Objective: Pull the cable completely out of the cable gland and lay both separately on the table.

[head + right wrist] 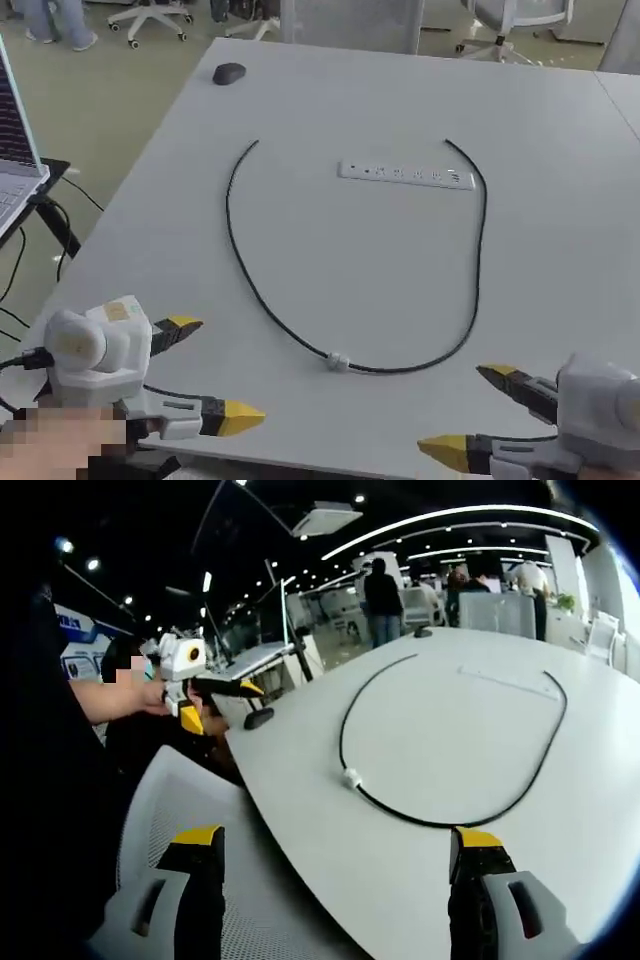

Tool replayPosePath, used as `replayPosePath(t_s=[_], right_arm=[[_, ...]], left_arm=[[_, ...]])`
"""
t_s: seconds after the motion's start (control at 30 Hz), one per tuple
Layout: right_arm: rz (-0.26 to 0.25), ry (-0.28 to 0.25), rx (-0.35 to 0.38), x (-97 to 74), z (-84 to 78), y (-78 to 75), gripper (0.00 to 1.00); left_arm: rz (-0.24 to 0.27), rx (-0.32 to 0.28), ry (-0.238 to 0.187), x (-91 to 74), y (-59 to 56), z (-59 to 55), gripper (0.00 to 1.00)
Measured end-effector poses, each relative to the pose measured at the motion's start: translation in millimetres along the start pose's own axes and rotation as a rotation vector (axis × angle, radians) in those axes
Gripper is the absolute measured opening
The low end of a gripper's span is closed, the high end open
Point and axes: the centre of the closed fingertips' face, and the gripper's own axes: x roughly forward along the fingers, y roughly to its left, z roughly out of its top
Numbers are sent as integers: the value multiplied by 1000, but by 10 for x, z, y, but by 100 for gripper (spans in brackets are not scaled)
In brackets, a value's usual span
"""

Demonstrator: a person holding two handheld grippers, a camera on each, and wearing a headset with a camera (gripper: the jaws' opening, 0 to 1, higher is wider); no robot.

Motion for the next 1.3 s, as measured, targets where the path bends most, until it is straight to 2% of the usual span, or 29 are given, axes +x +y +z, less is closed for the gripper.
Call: replayPosePath(t_s=[0.1, 0.23, 0.33, 0.43, 0.5, 0.67, 0.9, 1.1, 1.3], right_arm=[[-2, -11, 6, -7, 27, -12, 92], [2, 5, -3, 7, 3, 0, 92], [5, 12, -13, 26, -1, 7, 92], [3, 14, -14, 42, 12, -3, 92], [3, 9, -9, 48, 31, 0, 92], [7, 20, -22, 85, 47, 5, 92], [14, 53, -74, 186, 98, 34, 93], [40, 59, -95, 339, 234, 73, 90], [62, 69, -124, 502, 329, 83, 89]], left_arm=[[0, 11, 11, 6, 2, -11, 97], [2, 12, 1, 4, 10, 14, 97], [-2, 11, 13, 0, 7, -4, 97], [-12, 30, 45, 12, 14, -63, 96], [-15, 35, 47, 20, 41, -78, 97], [-15, -7, -2, 13, 85, 8, 99], [-26, -8, -2, 13, 71, 30, 97], [-16, -16, -11, 25, 147, 29, 96], [-30, -24, -29, 18, 146, 68, 96]])
